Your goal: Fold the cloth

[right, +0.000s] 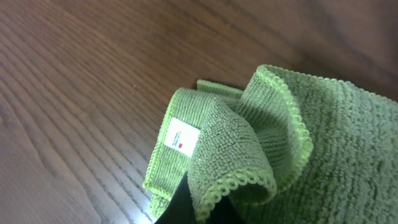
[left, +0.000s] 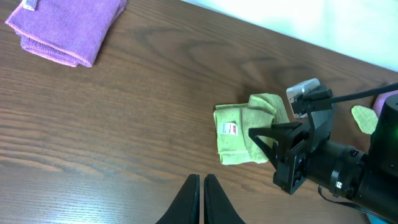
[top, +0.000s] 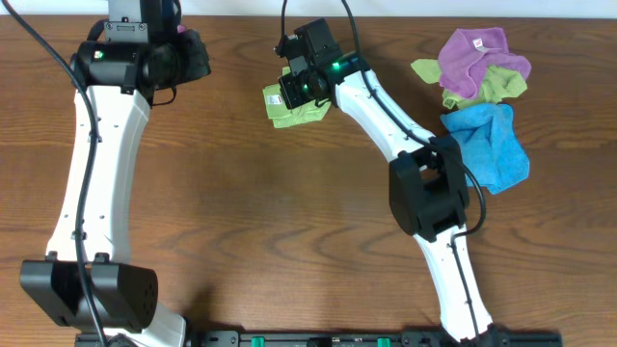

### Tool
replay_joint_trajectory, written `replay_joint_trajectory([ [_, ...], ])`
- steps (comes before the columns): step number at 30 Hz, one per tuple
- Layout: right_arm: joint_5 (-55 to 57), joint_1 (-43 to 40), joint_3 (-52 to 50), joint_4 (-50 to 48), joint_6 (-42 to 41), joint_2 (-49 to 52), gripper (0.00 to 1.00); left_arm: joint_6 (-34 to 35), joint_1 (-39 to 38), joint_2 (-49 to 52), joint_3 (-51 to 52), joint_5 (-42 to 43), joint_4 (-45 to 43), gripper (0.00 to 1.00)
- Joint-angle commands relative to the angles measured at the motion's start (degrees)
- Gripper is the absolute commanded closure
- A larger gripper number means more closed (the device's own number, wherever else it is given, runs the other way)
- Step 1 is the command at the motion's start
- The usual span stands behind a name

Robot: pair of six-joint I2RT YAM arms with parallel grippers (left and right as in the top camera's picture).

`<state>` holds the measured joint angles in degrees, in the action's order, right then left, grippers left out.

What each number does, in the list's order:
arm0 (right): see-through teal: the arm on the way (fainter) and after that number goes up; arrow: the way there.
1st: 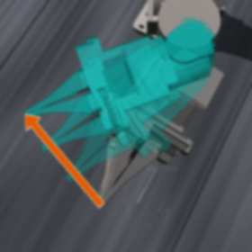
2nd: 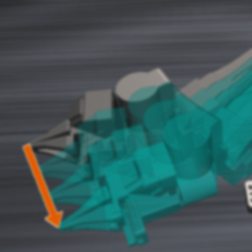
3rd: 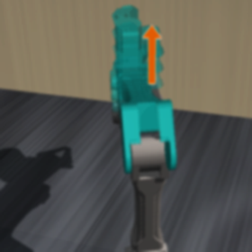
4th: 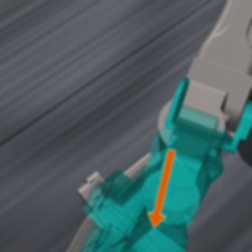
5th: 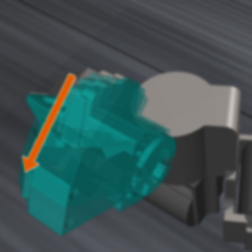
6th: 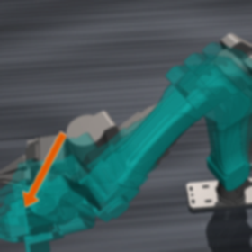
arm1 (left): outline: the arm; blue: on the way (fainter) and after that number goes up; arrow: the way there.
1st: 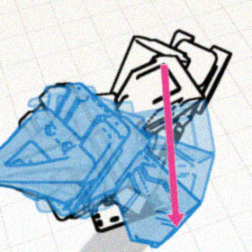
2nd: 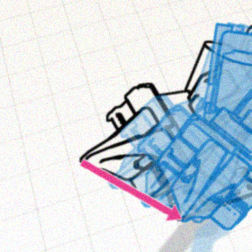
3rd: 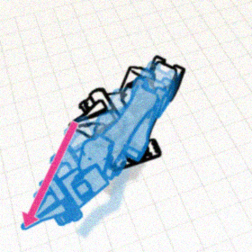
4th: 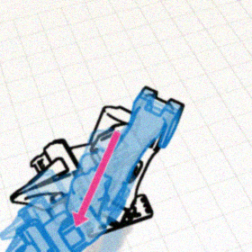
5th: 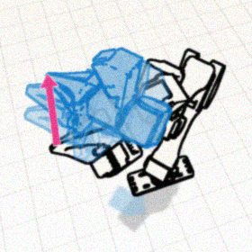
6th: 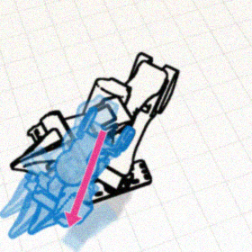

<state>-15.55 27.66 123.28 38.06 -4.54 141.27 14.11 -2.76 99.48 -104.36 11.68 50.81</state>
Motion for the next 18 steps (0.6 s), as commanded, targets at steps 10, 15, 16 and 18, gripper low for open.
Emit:
replay_joint_trajectory([
  [10, -8.1, 1.0, 1.5, 0.3, -1.2, 1.3, 0.27, -0.9, 0.7, -0.6, -0.4, 0.4, -0.7, 0.94],
  [15, -8.0, -0.5, 1.6, 0.3, -1.2, -0.8, 0.33, -0.9, 1.9, -0.6, -0.4, 0.4, -0.4, 0.94],
  [16, -8.0, -1.0, 1.6, 0.5, -1.1, -1.7, 0.33, -1.2, 2.1, -0.6, -0.4, 0.4, -0.2, 0.94],
  [18, -6.5, -2.2, 1.6, 1.2, -0.9, -3.7, 0.33, -2.1, 2.5, -0.5, -0.3, 0.7, 0.3, 0.94],
])
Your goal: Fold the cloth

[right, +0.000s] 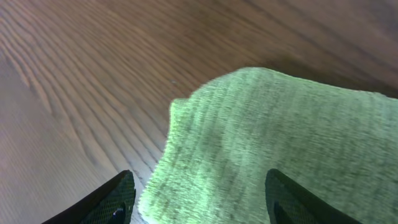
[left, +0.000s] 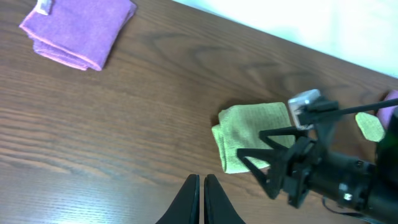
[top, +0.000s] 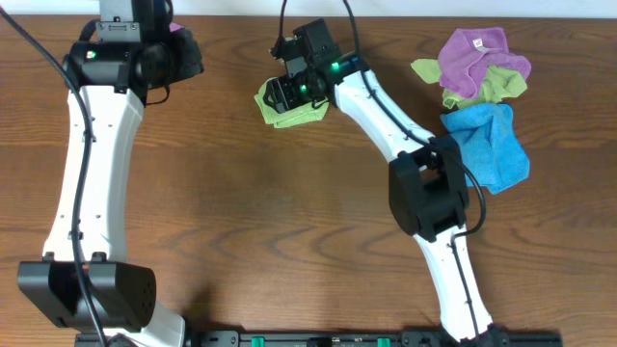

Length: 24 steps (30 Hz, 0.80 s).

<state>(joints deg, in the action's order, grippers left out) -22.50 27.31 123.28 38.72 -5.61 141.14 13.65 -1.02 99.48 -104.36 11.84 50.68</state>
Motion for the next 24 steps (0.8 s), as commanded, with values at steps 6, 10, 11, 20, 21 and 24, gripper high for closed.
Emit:
replay_joint_trajectory([
  [6, 5.3, -5.7, 1.6, 8.5, 5.4, -8.9, 0.53, -4.6, 1.4, 0.2, 3.8, 10.2, -0.8, 0.77],
  [10, 5.7, -6.7, 1.4, 9.6, 5.6, -7.8, 0.99, -3.7, 1.4, 0.3, 9.0, 14.3, -4.8, 0.77],
  [11, 5.7, -6.7, 1.4, 9.1, 5.4, -7.2, 0.99, -3.0, 1.4, 0.3, 10.2, 15.3, -5.6, 0.77],
  [20, 4.1, -4.9, 1.1, 5.0, 5.5, -4.5, 0.99, -2.5, 1.4, 0.3, 15.1, 16.3, -7.2, 0.81],
  [21, 4.0, -4.7, 1.1, 5.3, 5.3, -3.4, 0.99, -2.5, 1.4, 0.3, 15.1, 16.3, -7.2, 0.79],
  [24, 4.0, -4.7, 1.1, 6.7, 4.4, -0.5, 0.99, -2.5, 1.4, 0.3, 15.1, 16.3, -7.3, 0.78],
])
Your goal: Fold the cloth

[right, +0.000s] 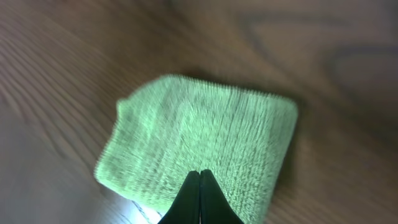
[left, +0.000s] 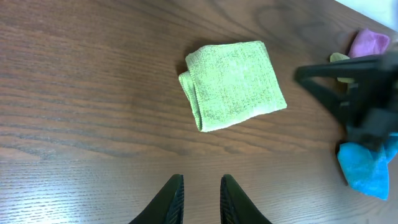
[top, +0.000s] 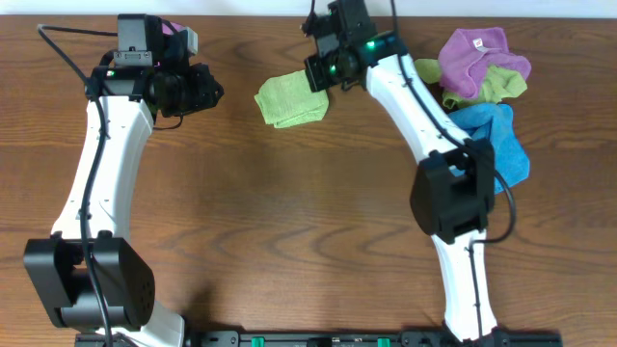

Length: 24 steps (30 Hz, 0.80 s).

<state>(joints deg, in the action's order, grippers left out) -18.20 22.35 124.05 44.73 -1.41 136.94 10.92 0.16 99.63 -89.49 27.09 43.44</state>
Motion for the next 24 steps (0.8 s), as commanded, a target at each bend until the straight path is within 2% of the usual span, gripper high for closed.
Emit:
replay_joint_trajectory([
  [1, -0.2, 0.2, 0.3, 0.7, 0.2, 4.6, 0.99, 0.2, 0.2, 0.1, 0.2, 1.0, -0.1, 0.78],
  [11, 2.6, 0.2, -0.1, 2.8, 0.2, 7.7, 0.99, 0.2, 0.2, 0.1, 0.2, 1.0, -0.5, 0.76],
  [18, 1.0, -0.1, 3.5, 2.9, -0.4, 2.9, 0.98, 0.2, 0.2, 0.3, 0.3, 0.8, -3.0, 0.71],
  [19, 1.0, -0.2, 4.2, 2.9, -0.4, 1.7, 0.90, 0.2, 0.2, 0.5, 0.3, 0.8, -3.7, 0.71],
  [20, 1.0, -0.3, 4.7, 2.9, -0.4, 0.1, 0.70, 0.2, 0.2, 0.9, 0.5, 0.9, -4.6, 0.68],
  [21, 1.0, -0.5, 4.9, 2.9, -0.1, -1.7, 0.44, 0.3, 0.2, 1.4, 0.7, 1.0, -5.2, 0.66],
  [22, 1.0, -0.8, 5.0, 3.0, -0.2, -3.6, 0.25, 0.3, 0.2, 2.2, 1.1, 1.1, -5.7, 0.64],
  [23, 1.0, -1.1, 5.0, 3.3, 0.1, -5.5, 0.19, 0.2, 0.2, 3.0, 1.5, 1.5, -6.1, 0.64],
  [24, 1.1, -1.6, 5.0, 3.8, 0.5, -7.4, 0.18, 0.2, 0.2, 3.9, 2.1, 2.7, -6.7, 0.64],
])
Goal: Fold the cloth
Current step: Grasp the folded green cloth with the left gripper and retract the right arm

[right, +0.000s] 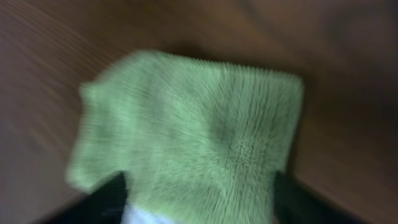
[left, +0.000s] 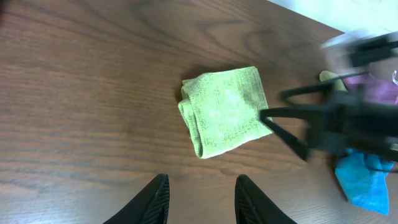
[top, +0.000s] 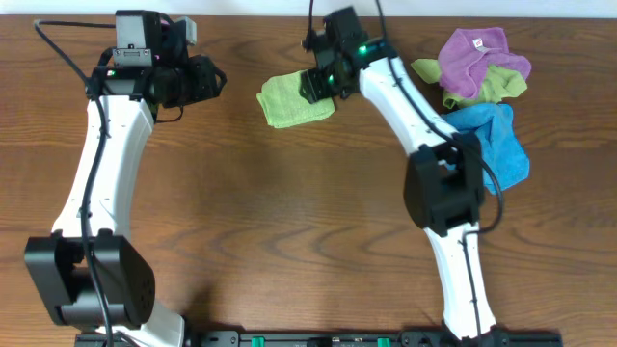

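The green cloth (top: 294,98) lies folded into a small square on the wooden table (top: 289,212), also seen in the left wrist view (left: 224,112). My right gripper (top: 320,85) is low over the cloth's right edge. It is open, with the green cloth (right: 193,124) filling the space between its wide-spread fingers (right: 106,199). In the left wrist view the right gripper (left: 298,127) shows as a blur at the cloth's right side. My left gripper (left: 200,199) is open and holds nothing. It hovers left of the cloth (top: 212,79), well apart from it.
A loose pile of cloths lies at the back right: a purple one (top: 477,53), a green one (top: 496,85) and a blue one (top: 492,145). The table's far edge runs just behind both grippers.
My right gripper was shut and drawn back above the folded cloth; now it is open and closer down on it. My left gripper's fingers stand wider apart. The cloth has barely shifted.
My right gripper was shut on a raised flap of the green cloth, its label showing. Then it was open with the flap laid flat. Later it was shut above the folded square, and now it is open on it. My left gripper, shut near a folded purple cloth, came nearer and opened.
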### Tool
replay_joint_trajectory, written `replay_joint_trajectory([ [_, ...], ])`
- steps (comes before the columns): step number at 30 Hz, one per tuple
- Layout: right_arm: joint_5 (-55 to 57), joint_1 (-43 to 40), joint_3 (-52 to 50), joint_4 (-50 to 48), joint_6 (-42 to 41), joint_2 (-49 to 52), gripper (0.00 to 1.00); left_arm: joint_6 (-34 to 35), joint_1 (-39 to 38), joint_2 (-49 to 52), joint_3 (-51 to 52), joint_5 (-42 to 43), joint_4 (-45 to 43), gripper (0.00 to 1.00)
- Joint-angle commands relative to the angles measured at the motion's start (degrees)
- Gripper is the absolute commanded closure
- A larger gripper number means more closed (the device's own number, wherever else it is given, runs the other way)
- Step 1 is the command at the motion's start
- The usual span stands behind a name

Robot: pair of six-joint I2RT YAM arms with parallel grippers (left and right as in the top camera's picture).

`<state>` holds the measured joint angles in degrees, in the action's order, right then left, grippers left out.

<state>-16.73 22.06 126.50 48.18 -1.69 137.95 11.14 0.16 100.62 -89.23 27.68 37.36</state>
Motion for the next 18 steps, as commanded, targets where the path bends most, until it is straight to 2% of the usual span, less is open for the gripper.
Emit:
replay_joint_trajectory([
  [1, -0.4, -1.8, 2.5, 1.0, 1.7, -9.9, 0.13, 0.0, 0.2, 3.8, 2.6, 3.6, -1.6, 0.64],
  [3, 0.0, -3.3, 2.5, 3.2, 3.6, -13.5, 0.01, 0.1, 0.3, 6.0, 4.4, 7.6, -4.7, 0.63],
  [8, 3.3, -9.9, 2.5, 17.0, 9.4, -24.5, 0.01, 5.2, 0.2, 12.5, 10.7, 15.9, -16.8, 0.54],
  [10, 3.9, -13.0, 2.5, 23.1, 12.0, -29.0, 0.01, 6.3, 0.2, 14.5, 11.9, 17.4, -20.1, 0.44],
  [13, 3.9, -15.7, 2.5, 26.8, 13.2, -32.9, 0.01, 7.7, -0.2, 16.4, 11.9, 18.8, -22.9, 0.37],
  [15, 3.9, -17.6, 2.5, 28.4, 13.7, -35.2, 0.01, 9.6, -0.5, 18.0, 11.9, 20.2, -25.6, 0.16],
  [18, 3.9, -20.6, 2.5, 30.6, 14.7, -38.3, 0.01, 13.2, -1.2, 20.9, 11.9, 21.6, -29.5, 0.16],
])
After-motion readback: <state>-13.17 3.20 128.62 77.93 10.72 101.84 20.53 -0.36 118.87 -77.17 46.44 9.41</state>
